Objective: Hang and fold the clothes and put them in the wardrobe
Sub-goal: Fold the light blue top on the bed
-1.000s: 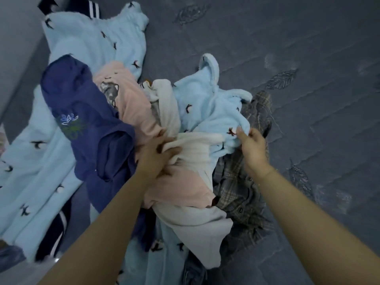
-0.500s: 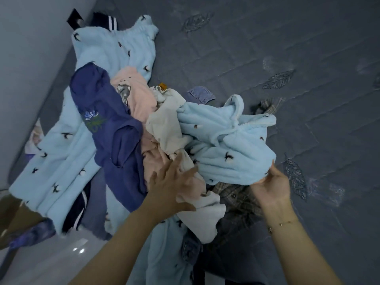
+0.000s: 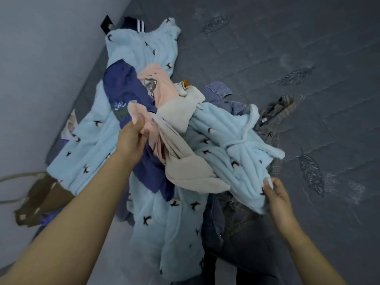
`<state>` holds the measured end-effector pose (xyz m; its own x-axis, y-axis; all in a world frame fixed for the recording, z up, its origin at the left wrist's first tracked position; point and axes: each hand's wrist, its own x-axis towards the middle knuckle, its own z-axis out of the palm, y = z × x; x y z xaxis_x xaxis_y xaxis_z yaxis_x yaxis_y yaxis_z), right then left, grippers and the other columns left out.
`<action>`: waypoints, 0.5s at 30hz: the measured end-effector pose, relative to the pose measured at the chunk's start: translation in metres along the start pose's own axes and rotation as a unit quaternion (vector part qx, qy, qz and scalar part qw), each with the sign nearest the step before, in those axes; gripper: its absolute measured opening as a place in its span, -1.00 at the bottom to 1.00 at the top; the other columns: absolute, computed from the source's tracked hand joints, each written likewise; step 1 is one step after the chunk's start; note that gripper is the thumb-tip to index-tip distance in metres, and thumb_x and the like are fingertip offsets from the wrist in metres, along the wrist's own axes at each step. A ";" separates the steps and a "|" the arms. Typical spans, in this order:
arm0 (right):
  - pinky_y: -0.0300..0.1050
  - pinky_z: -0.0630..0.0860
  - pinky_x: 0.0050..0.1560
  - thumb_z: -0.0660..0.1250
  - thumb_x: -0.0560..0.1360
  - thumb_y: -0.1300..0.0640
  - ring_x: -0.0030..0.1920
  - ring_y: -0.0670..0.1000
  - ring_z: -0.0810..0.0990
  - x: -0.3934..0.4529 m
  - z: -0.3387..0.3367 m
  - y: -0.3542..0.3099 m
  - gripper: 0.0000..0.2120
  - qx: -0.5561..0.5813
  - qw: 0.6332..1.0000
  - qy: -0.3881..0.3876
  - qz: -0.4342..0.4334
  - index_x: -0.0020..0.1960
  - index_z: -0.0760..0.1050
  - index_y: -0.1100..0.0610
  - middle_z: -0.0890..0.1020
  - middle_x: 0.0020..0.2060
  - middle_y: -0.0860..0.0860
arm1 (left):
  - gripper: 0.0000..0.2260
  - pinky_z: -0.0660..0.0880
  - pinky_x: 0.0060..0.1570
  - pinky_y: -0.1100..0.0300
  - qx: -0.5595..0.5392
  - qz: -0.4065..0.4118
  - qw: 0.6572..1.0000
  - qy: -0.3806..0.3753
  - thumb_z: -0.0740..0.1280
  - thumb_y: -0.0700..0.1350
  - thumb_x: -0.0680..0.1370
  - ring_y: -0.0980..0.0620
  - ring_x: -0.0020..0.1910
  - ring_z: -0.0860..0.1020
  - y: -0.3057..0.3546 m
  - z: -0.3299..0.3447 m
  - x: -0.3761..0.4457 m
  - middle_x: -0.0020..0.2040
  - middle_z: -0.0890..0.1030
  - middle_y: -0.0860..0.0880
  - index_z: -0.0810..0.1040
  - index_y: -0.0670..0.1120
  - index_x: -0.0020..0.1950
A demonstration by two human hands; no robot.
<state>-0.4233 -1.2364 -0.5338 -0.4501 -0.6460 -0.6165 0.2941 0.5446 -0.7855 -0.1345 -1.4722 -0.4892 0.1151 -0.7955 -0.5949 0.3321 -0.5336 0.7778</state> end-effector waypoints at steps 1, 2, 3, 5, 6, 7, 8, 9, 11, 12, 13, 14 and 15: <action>-0.36 0.54 -0.24 0.18 0.63 0.12 -0.25 -0.20 0.60 -0.006 0.003 0.008 -0.85 0.011 1.000 0.003 0.013 -0.08 0.45 0.12 0.60 -0.15 0.05 | -0.89 0.48 -0.32 0.38 -0.039 -0.002 0.999 0.022 0.25 -0.17 0.64 0.19 -0.29 0.53 0.003 0.003 0.004 -0.22 0.63 0.06 0.56 -0.12 0.00; -0.32 0.56 -0.23 0.19 0.63 0.10 -0.23 -0.16 0.61 -0.012 0.007 0.013 -0.85 0.031 0.999 0.011 0.028 -0.07 0.45 0.12 0.61 -0.14 0.05 | -0.91 0.50 -0.26 0.36 -0.013 0.008 1.000 0.017 0.24 -0.19 0.64 0.19 -0.28 0.56 0.003 0.008 0.006 -0.17 0.63 0.04 0.54 -0.14 0.04; -0.27 0.58 -0.18 0.20 0.63 0.09 -0.20 -0.11 0.61 -0.015 0.012 0.018 -0.85 0.052 0.998 0.022 0.039 -0.08 0.45 0.12 0.61 -0.13 0.06 | -0.90 0.51 -0.15 0.31 0.056 0.029 0.998 -0.010 0.24 -0.23 0.63 0.18 -0.22 0.60 0.000 0.012 0.006 -0.10 0.62 0.02 0.51 -0.16 0.11; -0.11 0.55 -0.03 0.21 0.62 0.08 -0.09 0.01 0.57 -0.019 0.020 0.024 -0.85 0.105 0.991 0.051 0.059 -0.09 0.43 0.11 0.59 -0.10 0.09 | -0.64 0.49 0.05 0.25 0.227 0.075 0.963 -0.123 0.31 -0.32 0.58 0.20 0.01 0.59 -0.014 0.018 -0.007 0.11 0.55 0.02 0.36 -0.17 0.36; -0.05 0.52 0.02 0.21 0.62 0.07 -0.06 0.04 0.55 -0.019 0.023 0.024 -0.85 0.124 0.988 0.063 0.067 -0.08 0.43 0.10 0.59 -0.08 0.09 | -0.43 0.45 0.17 0.27 0.308 0.092 0.925 -0.202 0.37 -0.29 0.54 0.23 0.18 0.51 -0.026 0.018 -0.017 0.27 0.46 0.03 0.22 -0.11 0.48; -0.04 0.52 0.04 0.22 0.62 0.05 -0.05 0.05 0.56 -0.018 0.026 0.023 -0.86 0.138 0.985 0.072 0.074 -0.07 0.43 0.09 0.60 -0.05 0.10 | -0.23 0.35 0.33 0.24 0.403 0.102 0.865 -0.281 0.46 -0.17 0.49 0.21 0.38 0.35 -0.041 0.015 -0.027 0.43 0.30 0.05 0.07 0.01 0.55; -0.05 0.54 0.04 0.23 0.61 0.03 -0.05 0.04 0.57 -0.018 0.028 0.021 -0.86 0.151 0.982 0.079 0.081 -0.06 0.45 0.08 0.61 -0.01 0.11 | -0.08 0.20 0.46 0.13 0.517 0.117 0.777 -0.339 0.51 0.04 0.42 0.16 0.51 0.13 -0.057 0.011 -0.038 0.54 0.10 0.07 -0.07 0.17 0.55; -0.04 0.55 0.06 0.25 0.60 0.01 -0.04 0.04 0.59 -0.017 0.030 0.020 -0.86 0.167 0.979 0.082 0.086 -0.03 0.46 0.08 0.62 0.03 0.13 | -0.02 0.07 0.51 -0.05 0.645 0.143 0.660 -0.357 0.48 0.22 0.36 0.07 0.56 -0.04 -0.073 0.005 -0.045 0.58 -0.09 0.08 -0.17 0.29 0.52; 0.01 0.57 0.10 0.32 0.54 -0.05 0.03 0.05 0.63 -0.016 0.032 0.017 -0.80 0.188 0.976 0.074 0.080 0.06 0.51 0.06 0.65 0.11 0.10 | -0.06 0.07 0.44 -0.22 0.784 0.192 0.493 -0.324 0.45 0.24 0.38 -0.05 0.54 -0.05 -0.097 -0.008 -0.054 0.59 -0.16 0.02 -0.14 0.30 0.54; 0.02 0.58 0.10 0.36 0.50 -0.09 0.08 0.05 0.65 -0.016 0.032 0.015 -0.71 0.181 0.979 0.058 0.066 0.13 0.54 0.05 0.66 0.12 0.06 | -0.18 0.22 0.40 -0.14 0.778 0.206 0.506 -0.310 0.46 0.12 0.44 -0.09 0.48 0.11 -0.100 -0.011 -0.053 0.57 0.01 -0.06 0.04 0.18 0.57; 0.01 0.60 0.09 0.39 0.48 -0.11 0.10 0.04 0.65 -0.016 0.032 0.013 -0.64 0.165 0.984 0.037 0.049 0.19 0.56 0.04 0.67 0.12 0.04 | -0.36 0.34 0.29 0.00 0.733 0.217 0.568 -0.306 0.45 -0.02 0.48 -0.12 0.38 0.29 -0.097 -0.013 -0.050 0.47 0.24 -0.14 0.29 0.03 0.51; -0.04 0.61 0.07 0.42 0.46 -0.12 0.11 0.03 0.66 -0.016 0.031 0.011 -0.62 0.151 0.988 0.020 0.035 0.21 0.58 0.04 0.68 0.12 0.04 | -0.57 0.38 0.14 0.14 0.671 0.222 0.638 -0.306 0.44 -0.13 0.50 -0.14 0.24 0.43 -0.090 -0.014 -0.046 0.30 0.42 -0.15 0.48 -0.10 0.36; -0.10 0.62 0.01 0.43 0.46 -0.10 0.10 0.03 0.67 -0.016 0.029 0.010 -0.63 0.140 0.990 0.016 0.031 0.19 0.60 0.04 0.69 0.10 0.04 | -0.73 0.37 -0.01 0.22 0.630 0.215 0.684 -0.297 0.44 -0.19 0.50 -0.13 0.11 0.51 -0.080 -0.014 -0.042 0.13 0.51 -0.13 0.58 -0.16 0.20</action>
<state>-0.3887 -1.2365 -0.5331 -0.4488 -0.5963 -0.6656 0.5417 0.4108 -0.7333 -0.1523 -1.3923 -0.5294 -0.5762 -0.7342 -0.3592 -0.7277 0.2607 0.6344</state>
